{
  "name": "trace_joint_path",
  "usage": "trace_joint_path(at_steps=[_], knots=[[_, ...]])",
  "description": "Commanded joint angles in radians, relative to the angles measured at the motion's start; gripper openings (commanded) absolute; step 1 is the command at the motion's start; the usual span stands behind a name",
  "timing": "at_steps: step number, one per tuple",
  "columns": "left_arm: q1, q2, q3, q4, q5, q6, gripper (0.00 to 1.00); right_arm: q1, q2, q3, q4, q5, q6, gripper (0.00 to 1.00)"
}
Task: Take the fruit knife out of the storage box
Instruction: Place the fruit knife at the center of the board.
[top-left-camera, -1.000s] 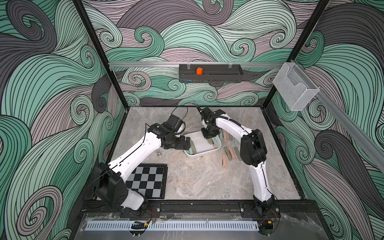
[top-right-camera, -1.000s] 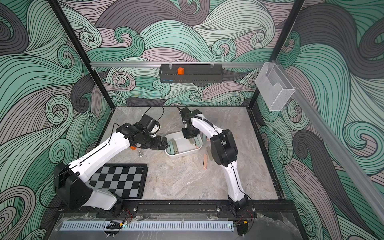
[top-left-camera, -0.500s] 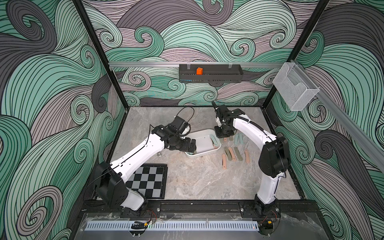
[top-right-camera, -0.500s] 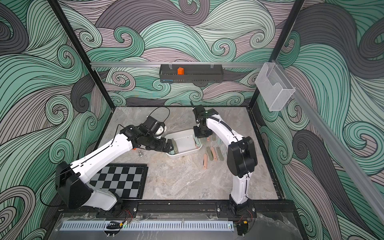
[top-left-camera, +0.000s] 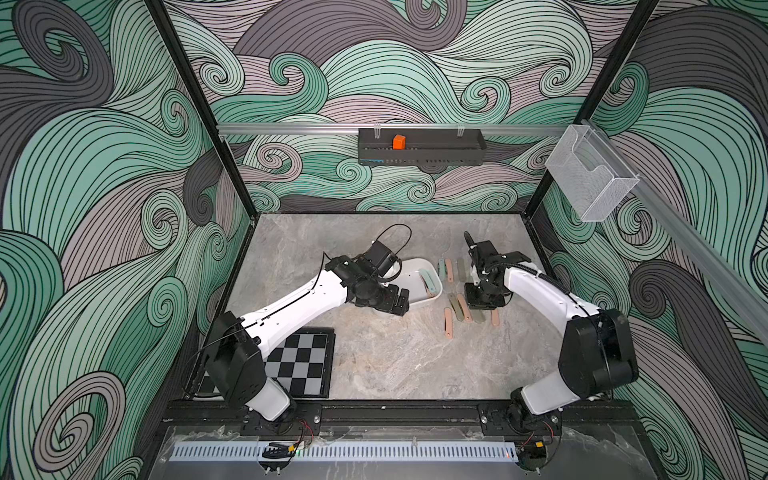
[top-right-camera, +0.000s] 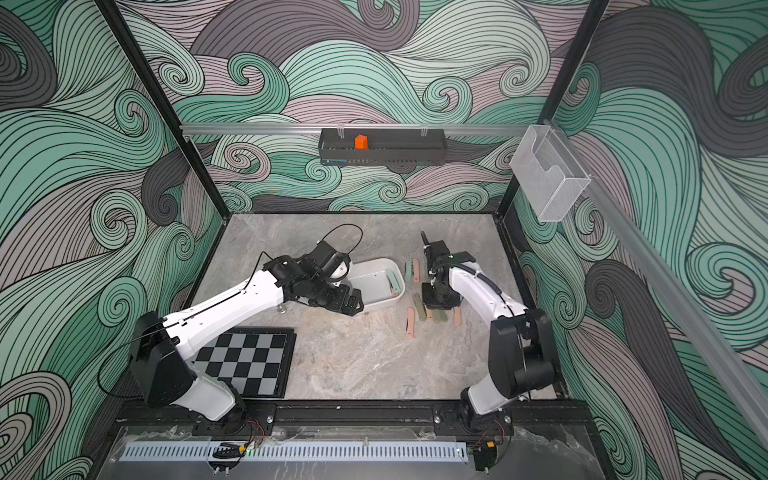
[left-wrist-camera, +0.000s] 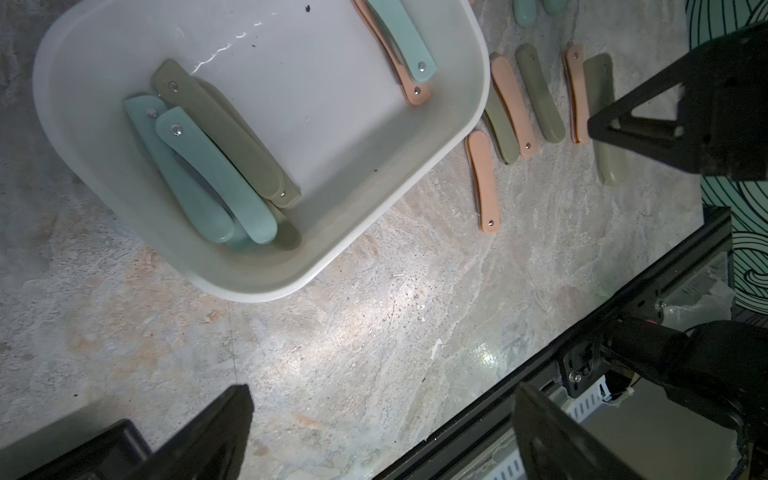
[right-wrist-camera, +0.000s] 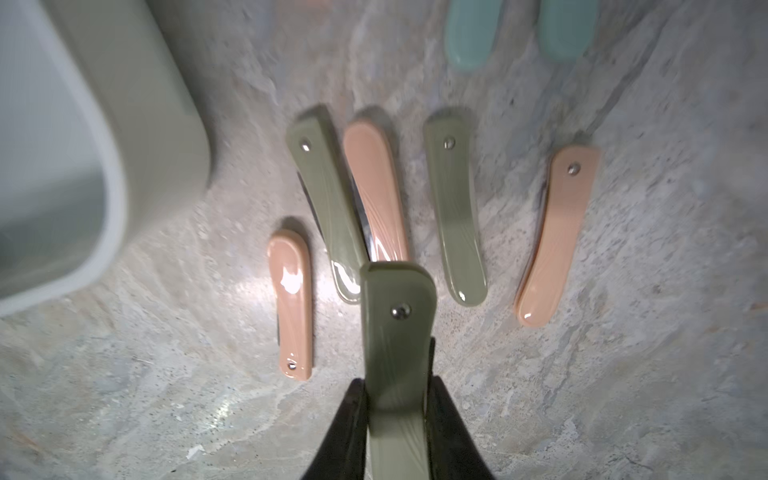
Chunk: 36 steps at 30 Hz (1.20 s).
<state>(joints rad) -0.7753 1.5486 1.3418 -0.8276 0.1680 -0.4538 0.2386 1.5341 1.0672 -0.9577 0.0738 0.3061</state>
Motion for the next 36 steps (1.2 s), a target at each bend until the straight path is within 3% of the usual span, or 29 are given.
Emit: trace_joint_path(at_steps=[1,12,15,20,28,31,36], knots=[[-0.022,-0.01,-0.005,0.024,-0.005,-0.022,0.99,-0.011,-0.029,-0.071,0.056,-0.035,0.044,0.24],[-0.054,-0.048,-0.085,0.06,-0.027,-0.062,0.99,-0.008,-0.119,-0.288,0.14,-0.124,0.175,0.25],[-0.059,-0.05,-0.091,0.06,-0.033,-0.066,0.99,-0.008,-0.098,-0.285,0.139,-0.123,0.18,0.26],[-0.064,-0.05,-0.089,0.059,-0.043,-0.067,0.99,-0.008,-0.06,-0.281,0.138,-0.12,0.184,0.38],[-0.064,-0.035,-0.04,0.029,-0.076,-0.035,0.99,-0.008,-0.085,-0.199,0.09,-0.089,0.164,0.41],[-0.062,-0.025,-0.016,0.008,-0.109,-0.029,0.99,-0.008,-0.075,-0.103,0.057,-0.079,0.131,0.5],[-0.055,-0.01,0.048,-0.048,-0.168,-0.013,0.99,0.009,-0.009,0.068,0.002,-0.074,0.073,0.77]])
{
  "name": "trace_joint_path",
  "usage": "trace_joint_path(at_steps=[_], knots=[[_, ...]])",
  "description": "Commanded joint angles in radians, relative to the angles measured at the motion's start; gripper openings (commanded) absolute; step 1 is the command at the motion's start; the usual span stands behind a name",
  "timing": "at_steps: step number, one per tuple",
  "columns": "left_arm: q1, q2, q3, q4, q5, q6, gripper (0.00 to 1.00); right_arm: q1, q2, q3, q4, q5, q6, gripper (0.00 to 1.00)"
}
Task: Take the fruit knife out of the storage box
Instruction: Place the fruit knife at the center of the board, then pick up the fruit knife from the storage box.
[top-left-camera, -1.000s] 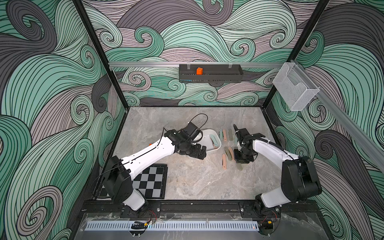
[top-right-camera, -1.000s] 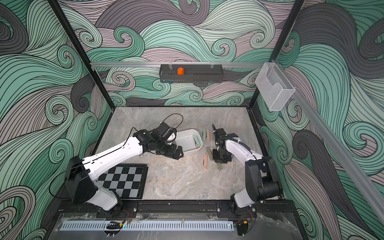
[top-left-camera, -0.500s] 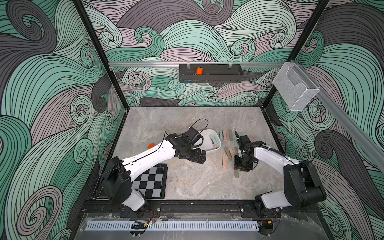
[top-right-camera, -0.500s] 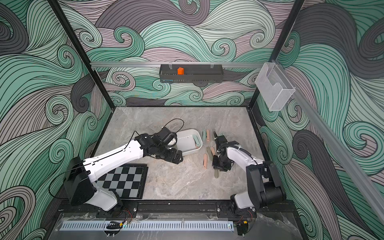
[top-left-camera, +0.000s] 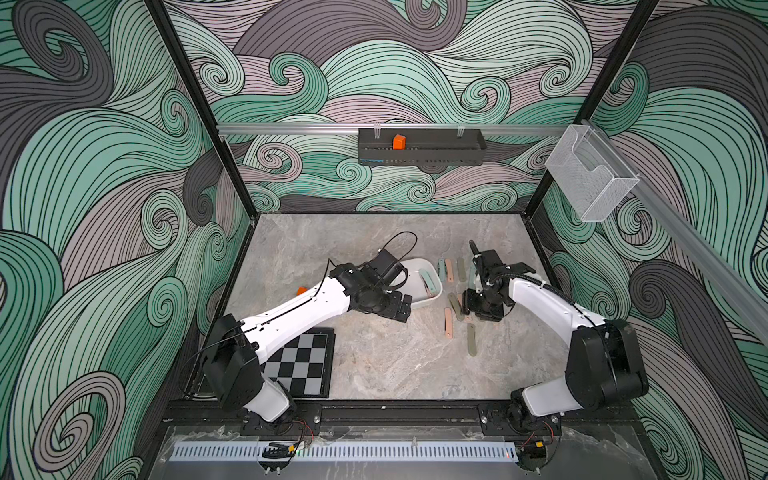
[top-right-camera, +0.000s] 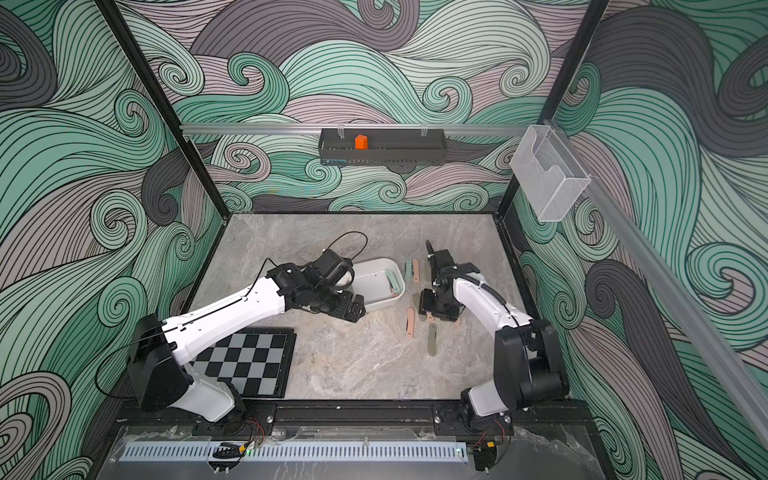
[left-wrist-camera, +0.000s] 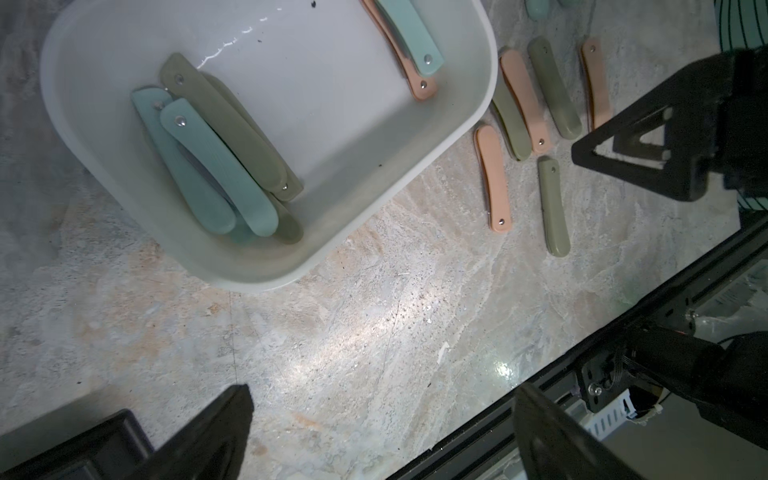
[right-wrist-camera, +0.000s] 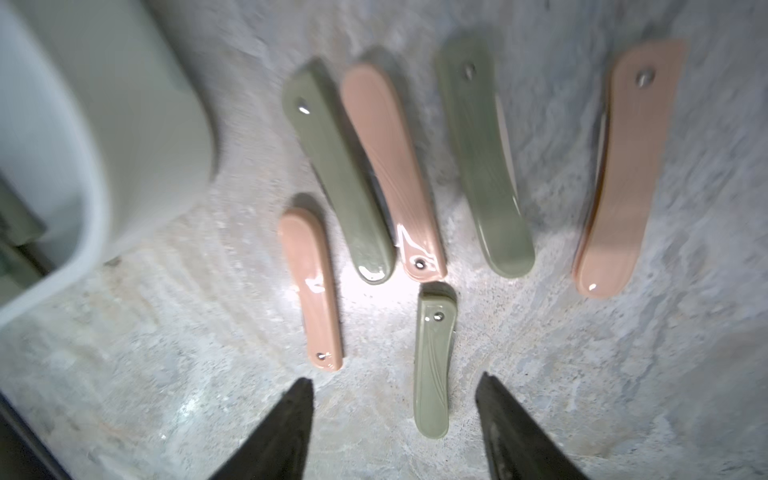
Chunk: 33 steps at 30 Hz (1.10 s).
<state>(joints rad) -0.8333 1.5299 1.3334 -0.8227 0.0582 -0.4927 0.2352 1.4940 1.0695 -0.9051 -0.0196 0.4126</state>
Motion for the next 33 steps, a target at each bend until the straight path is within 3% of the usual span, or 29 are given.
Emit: trace_joint_path(at_steps=[1,7,16,24,33], knots=[[0.011,0.006,0.065,-0.058,-0.065,0.03,0.99,0.023,0.043,0.102,-0.058,0.03,-0.043,0.81],[0.084,-0.047,0.043,-0.016,-0.059,0.04,0.99,0.102,0.146,0.296,-0.101,0.081,-0.085,0.98],[0.199,-0.1,-0.016,-0.006,-0.027,0.067,0.99,0.243,0.362,0.564,-0.158,0.162,-0.146,0.98],[0.249,-0.161,-0.088,0.004,-0.02,0.056,0.99,0.321,0.545,0.72,-0.179,0.257,-0.203,0.77],[0.277,-0.19,-0.147,0.008,-0.02,0.062,0.99,0.319,0.708,0.826,-0.208,0.306,-0.223,0.61]])
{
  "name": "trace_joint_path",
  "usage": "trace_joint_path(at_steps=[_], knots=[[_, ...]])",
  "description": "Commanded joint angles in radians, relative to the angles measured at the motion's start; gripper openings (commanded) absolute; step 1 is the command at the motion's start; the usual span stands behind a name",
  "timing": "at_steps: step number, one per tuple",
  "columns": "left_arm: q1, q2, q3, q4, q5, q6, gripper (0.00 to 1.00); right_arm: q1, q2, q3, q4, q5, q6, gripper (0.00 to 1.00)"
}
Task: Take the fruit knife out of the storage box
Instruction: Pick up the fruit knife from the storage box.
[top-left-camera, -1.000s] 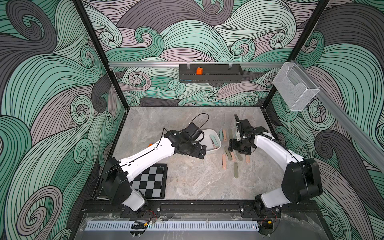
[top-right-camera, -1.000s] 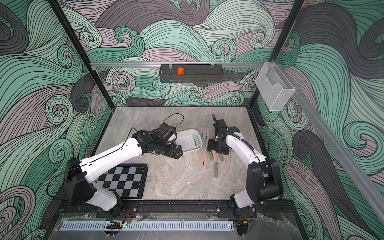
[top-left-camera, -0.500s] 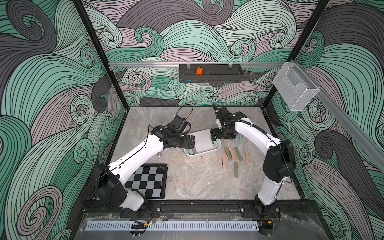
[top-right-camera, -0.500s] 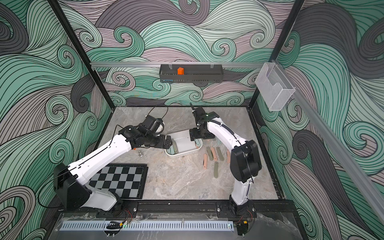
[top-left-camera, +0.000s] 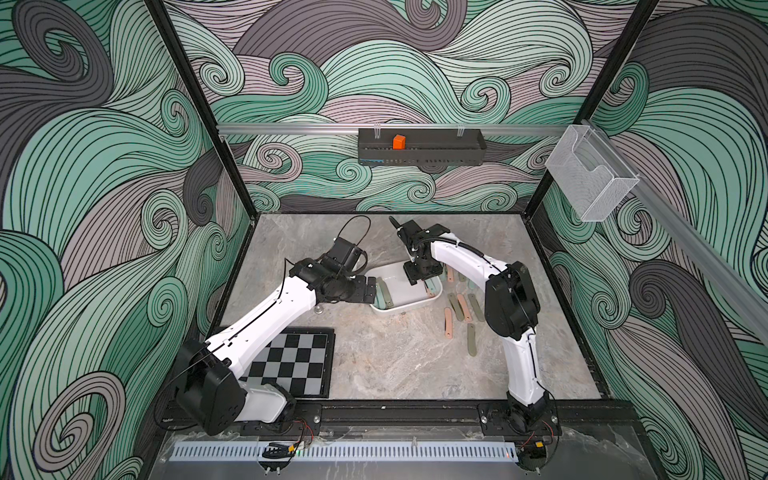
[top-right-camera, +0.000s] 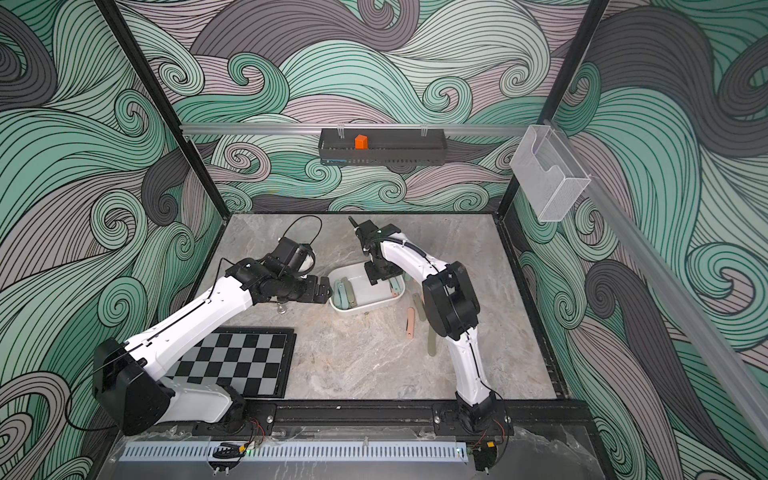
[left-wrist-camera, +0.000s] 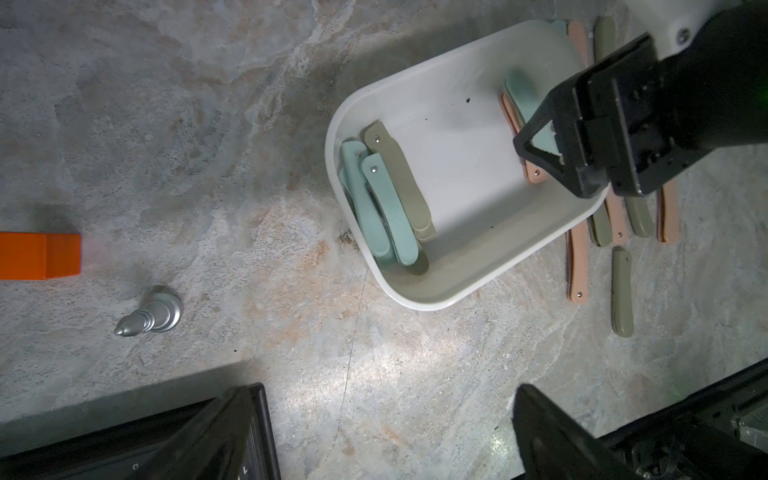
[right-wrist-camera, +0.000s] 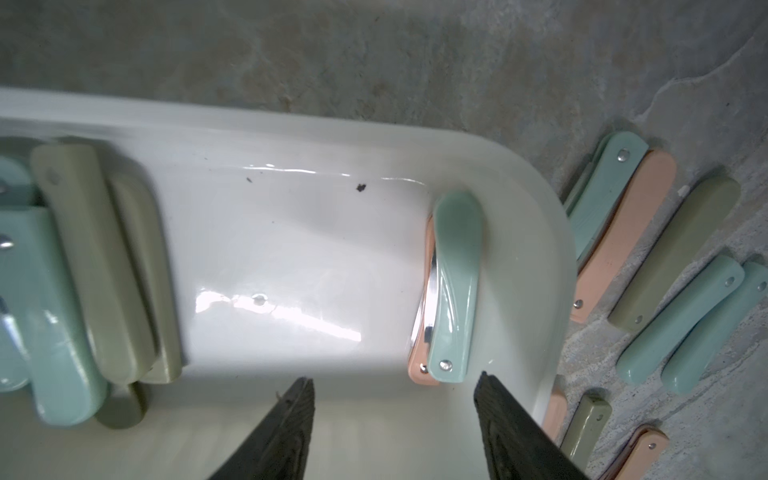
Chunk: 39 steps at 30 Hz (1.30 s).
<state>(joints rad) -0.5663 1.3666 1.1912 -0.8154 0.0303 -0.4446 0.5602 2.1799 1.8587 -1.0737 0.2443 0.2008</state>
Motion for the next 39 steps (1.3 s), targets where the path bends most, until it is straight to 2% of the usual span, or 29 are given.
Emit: trace_joint_path(at_steps=[1,17,21,28,35,39], knots=[[0.014,-0.026,-0.01,0.003,0.009,0.013,0.99,-0.008,0.036,0.047,-0.043,0.042,-0.013,0.6],[0.045,0.043,0.005,-0.012,0.053,0.018,0.99,-0.029,0.155,0.098,-0.039,-0.036,-0.015,0.53],[0.064,0.098,0.047,-0.052,0.08,0.026,0.99,-0.029,0.146,0.082,-0.026,-0.053,-0.02,0.42],[0.075,0.122,0.066,-0.036,0.101,0.015,0.99,-0.029,0.111,0.052,-0.01,-0.075,-0.024,0.32],[0.075,0.124,0.055,-0.024,0.12,-0.007,0.99,-0.034,0.089,0.033,0.006,-0.105,-0.035,0.33],[0.075,0.115,0.048,-0.023,0.125,-0.013,0.99,-0.049,0.106,0.03,0.022,-0.194,-0.04,0.35]])
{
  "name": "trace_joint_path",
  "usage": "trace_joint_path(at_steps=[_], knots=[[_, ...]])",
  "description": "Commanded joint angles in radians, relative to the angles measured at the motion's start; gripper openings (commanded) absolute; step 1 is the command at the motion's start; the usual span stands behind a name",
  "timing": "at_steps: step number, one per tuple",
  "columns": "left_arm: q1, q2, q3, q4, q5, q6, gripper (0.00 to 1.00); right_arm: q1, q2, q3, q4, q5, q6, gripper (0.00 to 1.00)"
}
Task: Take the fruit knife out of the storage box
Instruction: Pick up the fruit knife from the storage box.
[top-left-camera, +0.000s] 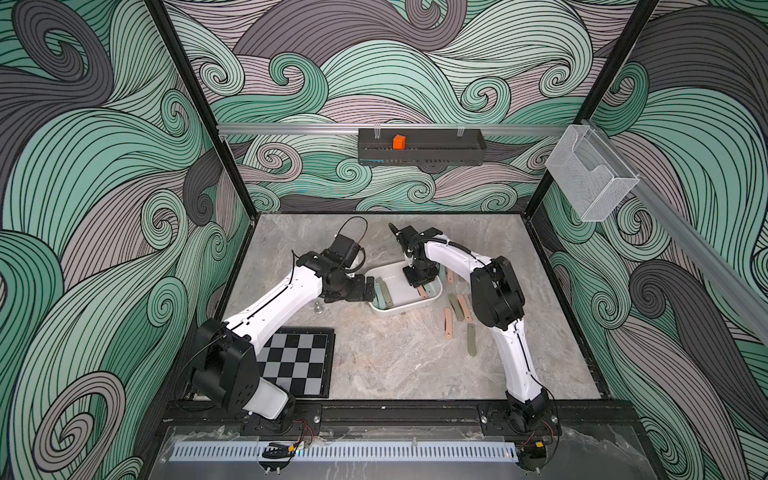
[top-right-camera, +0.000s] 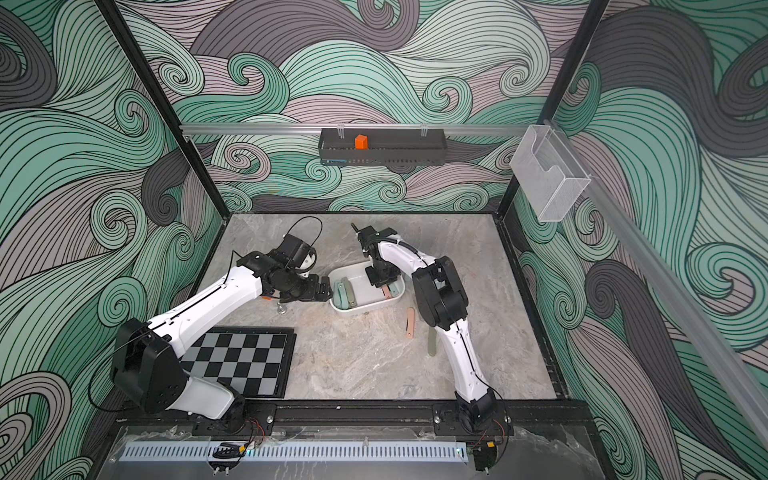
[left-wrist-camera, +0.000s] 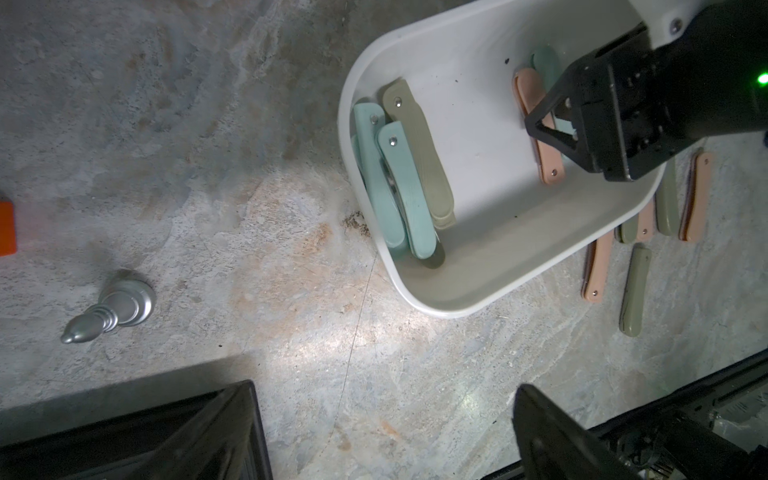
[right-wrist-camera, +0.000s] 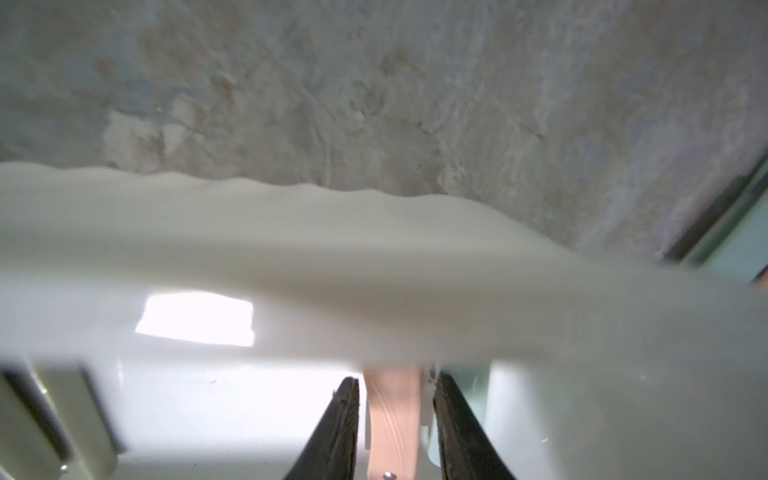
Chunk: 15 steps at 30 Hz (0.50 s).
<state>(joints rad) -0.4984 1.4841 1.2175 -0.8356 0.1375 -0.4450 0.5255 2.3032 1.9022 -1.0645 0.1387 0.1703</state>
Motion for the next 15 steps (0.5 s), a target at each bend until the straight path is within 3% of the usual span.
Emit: trace_joint_path(at_steps=[1,8,12,15], knots=[[0.007,-0.003,0.022,-0.001,0.019,-0.012,0.99,-0.015,-0.011,-0.013,0.013,-0.099,-0.009,0.35],[0.007,-0.011,0.017,-0.007,0.02,-0.022,0.99,-0.016,0.022,-0.029,0.014,-0.136,-0.014,0.41],[0.006,-0.019,0.01,-0.004,0.02,-0.029,0.99,-0.009,0.001,-0.061,0.034,-0.111,-0.011,0.31],[0.006,-0.024,0.0,0.006,0.031,-0.029,0.99,-0.006,0.008,-0.066,0.035,-0.13,-0.012,0.34]])
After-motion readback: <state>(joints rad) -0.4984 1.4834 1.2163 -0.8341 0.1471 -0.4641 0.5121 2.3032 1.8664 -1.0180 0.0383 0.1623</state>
